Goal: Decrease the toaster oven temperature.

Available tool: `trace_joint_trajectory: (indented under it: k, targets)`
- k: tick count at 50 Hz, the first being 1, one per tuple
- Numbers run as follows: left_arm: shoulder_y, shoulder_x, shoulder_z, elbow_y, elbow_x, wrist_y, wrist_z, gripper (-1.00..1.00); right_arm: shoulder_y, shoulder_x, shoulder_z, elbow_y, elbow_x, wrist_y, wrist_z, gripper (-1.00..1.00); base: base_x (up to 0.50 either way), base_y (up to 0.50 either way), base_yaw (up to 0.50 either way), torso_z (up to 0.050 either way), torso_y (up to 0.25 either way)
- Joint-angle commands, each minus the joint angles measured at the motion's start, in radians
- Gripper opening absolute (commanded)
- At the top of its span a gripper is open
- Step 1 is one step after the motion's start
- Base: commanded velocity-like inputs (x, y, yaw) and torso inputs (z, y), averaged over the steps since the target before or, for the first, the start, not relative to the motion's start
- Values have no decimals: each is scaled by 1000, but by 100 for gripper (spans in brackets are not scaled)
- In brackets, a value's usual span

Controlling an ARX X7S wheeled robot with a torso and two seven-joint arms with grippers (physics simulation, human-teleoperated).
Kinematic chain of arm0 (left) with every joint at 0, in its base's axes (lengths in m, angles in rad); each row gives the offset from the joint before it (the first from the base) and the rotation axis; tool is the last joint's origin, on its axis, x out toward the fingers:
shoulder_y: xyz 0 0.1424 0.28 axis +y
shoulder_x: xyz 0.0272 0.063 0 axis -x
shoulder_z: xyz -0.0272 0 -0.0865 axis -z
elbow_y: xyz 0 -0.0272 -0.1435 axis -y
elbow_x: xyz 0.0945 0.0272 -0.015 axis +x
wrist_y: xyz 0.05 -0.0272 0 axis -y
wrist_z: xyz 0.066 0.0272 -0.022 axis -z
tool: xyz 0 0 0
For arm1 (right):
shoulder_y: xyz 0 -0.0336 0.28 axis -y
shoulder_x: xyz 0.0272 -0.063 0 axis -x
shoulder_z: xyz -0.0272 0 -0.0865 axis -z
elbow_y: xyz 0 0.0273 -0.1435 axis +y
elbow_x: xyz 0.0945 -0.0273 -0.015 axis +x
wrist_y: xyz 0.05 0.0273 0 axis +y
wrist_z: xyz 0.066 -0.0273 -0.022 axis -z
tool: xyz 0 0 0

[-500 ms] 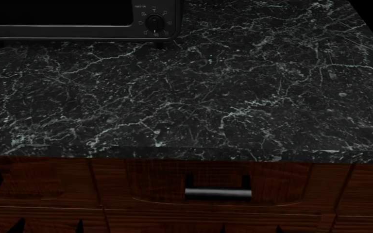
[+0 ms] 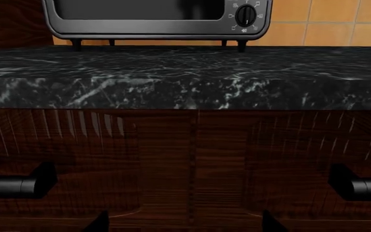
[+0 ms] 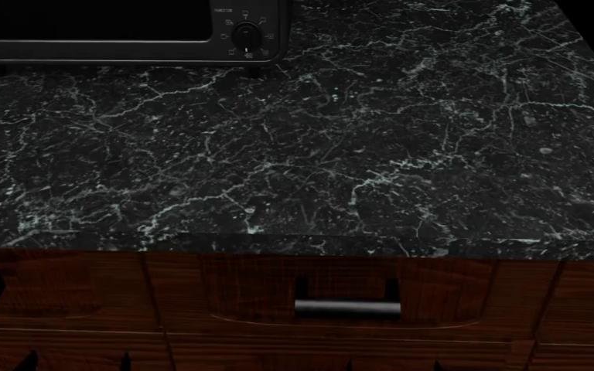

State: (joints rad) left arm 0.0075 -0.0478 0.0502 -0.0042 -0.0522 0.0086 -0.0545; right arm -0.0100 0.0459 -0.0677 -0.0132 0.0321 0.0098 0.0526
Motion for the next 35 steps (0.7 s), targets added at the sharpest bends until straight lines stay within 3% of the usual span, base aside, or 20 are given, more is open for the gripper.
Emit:
trace_joint_trajectory:
  k: [1, 15, 30, 31, 35]
  targets:
    - [8, -20, 13, 41, -7, -16, -45, 100, -15, 22, -27, -38, 17, 11, 25, 100, 0, 0, 0, 0, 0]
    - [20, -62, 38, 562, -31, -331, -78, 100, -44, 61, -73, -446, -2, 187, 49, 100, 0, 0, 0, 0, 0]
    - [-50, -95, 60, 666, -31, -435, -98, 100, 4, 95, -99, -589, -4, 279, 54, 100, 0, 0, 0, 0, 0]
    - [-177, -129, 83, 707, 3, -460, -75, 100, 101, 122, -75, -671, -28, 393, 53, 100, 0, 0, 0, 0, 0]
    - [-184, -130, 78, 697, 0, -441, -79, 100, 112, 124, -74, -681, -27, 407, 59, 100, 0, 0, 0, 0, 0]
